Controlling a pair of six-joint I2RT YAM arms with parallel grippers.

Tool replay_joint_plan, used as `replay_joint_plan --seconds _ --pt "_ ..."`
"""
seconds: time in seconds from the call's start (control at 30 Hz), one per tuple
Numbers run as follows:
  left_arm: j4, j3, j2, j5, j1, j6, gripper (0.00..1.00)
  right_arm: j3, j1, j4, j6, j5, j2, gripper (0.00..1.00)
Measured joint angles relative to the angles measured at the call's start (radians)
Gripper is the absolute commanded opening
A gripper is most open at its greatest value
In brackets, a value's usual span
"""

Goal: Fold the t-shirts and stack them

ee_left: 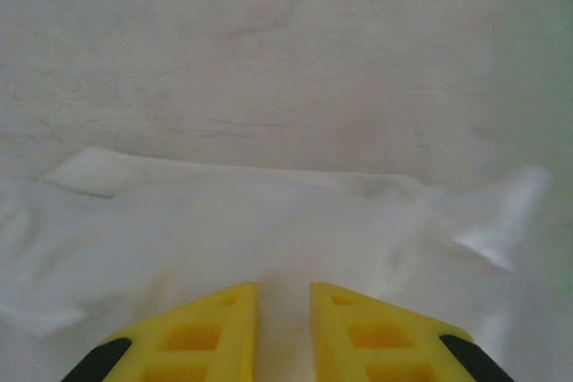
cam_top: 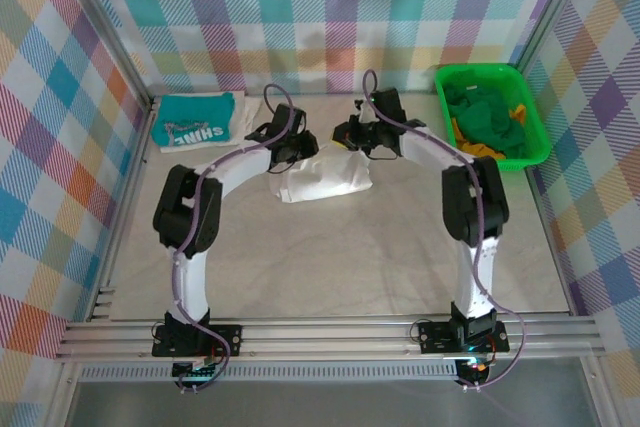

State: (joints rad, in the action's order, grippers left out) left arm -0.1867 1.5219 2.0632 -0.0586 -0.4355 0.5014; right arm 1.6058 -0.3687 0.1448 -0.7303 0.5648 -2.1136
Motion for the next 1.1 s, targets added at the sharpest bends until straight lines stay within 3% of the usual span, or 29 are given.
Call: replay_joint_plan --seconds 0.2,0.4,0.63,0.83,1.1 --pt "0.042 0.055 0.143 0.017 0.026 0.001 0.35 -0.008 0.013 -0.056 -0.031 -0.042 -0.184 0.00" --pt "0.024 0.081 0.129 0.062 0.025 -0.008 0.42 -0.035 0.016 -0.081 -0.031 -0.085 -0.155 0.00" --pt "-0.013 -0.054 -0.132 0.135 -0.006 -0.004 0.43 -0.119 0.016 -0.028 -0.010 -0.097 0.036 0.00" --pt "0.123 -0.248 -0.333 0.093 -0.052 0.032 0.40 -0.245 0.016 -0.087 -0.011 -0.045 0.203 0.00" --pt "0.251 -0.422 -0.132 0.065 -0.043 0.081 0.37 -0.385 0.016 -0.141 -0.018 -0.023 0.056 0.00"
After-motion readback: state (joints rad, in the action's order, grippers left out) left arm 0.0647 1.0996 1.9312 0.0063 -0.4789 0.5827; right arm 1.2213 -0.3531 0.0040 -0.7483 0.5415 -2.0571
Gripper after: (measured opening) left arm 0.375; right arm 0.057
